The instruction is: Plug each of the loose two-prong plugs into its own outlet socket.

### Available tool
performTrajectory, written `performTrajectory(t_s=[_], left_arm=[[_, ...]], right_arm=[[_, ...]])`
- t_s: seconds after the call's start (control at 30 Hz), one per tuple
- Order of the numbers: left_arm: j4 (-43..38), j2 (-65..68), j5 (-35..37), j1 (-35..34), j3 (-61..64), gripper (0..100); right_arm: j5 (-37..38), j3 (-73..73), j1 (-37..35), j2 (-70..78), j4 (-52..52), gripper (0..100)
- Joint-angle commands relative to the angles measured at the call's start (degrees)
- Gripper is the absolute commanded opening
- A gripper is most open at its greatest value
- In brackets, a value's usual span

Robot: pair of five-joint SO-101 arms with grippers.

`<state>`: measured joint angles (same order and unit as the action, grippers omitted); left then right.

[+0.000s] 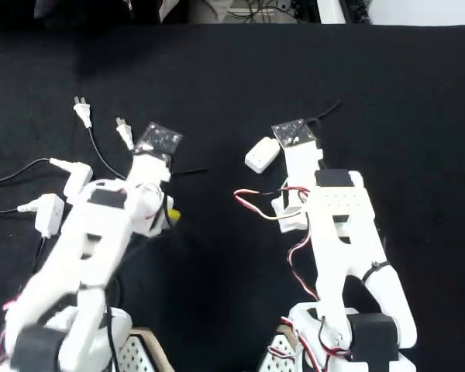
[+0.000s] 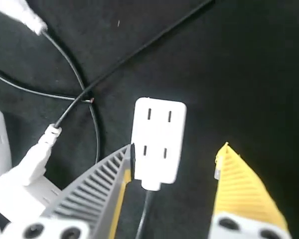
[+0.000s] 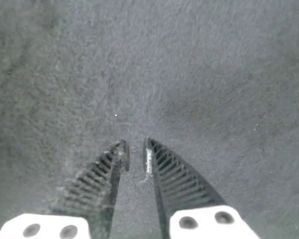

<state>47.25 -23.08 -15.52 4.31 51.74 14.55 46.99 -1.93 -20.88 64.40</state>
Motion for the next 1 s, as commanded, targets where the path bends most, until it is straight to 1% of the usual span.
performTrajectory(t_s=[0.0,0.07,0.2,0.4,0.47,0.57,0.6,0.67,0.73,0.87,0.97], left_arm=[[-0.97,10.37,-0.26,-1.8,-8.57,27],[0.7,15.21,-0.62,-1.54,-11.56,27],[6.07,18.73,-3.78,-0.13,-15.16,27],[6.24,18.73,-3.87,2.86,-12.97,26],[6.42,18.2,-3.87,4.0,-12.7,22],[6.68,16.09,-4.04,6.81,-11.21,11],[6.68,15.21,-4.84,7.96,-10.42,9],[6.68,13.36,-8.97,10.42,-8.04,6],[6.24,11.52,-11.78,12.79,-4.88,6],[6.24,6.86,-11.69,15.16,-1.98,8],[6.15,3.6,-9.32,13.93,-0.4,18]], right_arm=[[0.35,-0.22,0.53,-1.1,-0.7,5.7],[0.35,-0.22,0.53,-1.1,-0.7,5.7],[0.35,-0.22,0.53,-1.1,-0.7,5.7],[0.35,-0.22,0.53,-1.1,-0.7,5.7],[0.35,-0.22,0.53,-1.1,-0.7,5.7],[0.35,-0.22,0.53,-1.1,-0.7,5.7],[0.35,-0.22,0.53,-1.1,-0.7,5.7],[0.35,-0.22,0.53,-1.1,-0.7,5.7],[0.35,-0.22,0.53,-1.1,-0.7,5.7],[0.35,-0.22,0.53,-1.1,-0.7,5.7],[0.35,-0.22,0.53,-1.1,-0.62,5.7]])
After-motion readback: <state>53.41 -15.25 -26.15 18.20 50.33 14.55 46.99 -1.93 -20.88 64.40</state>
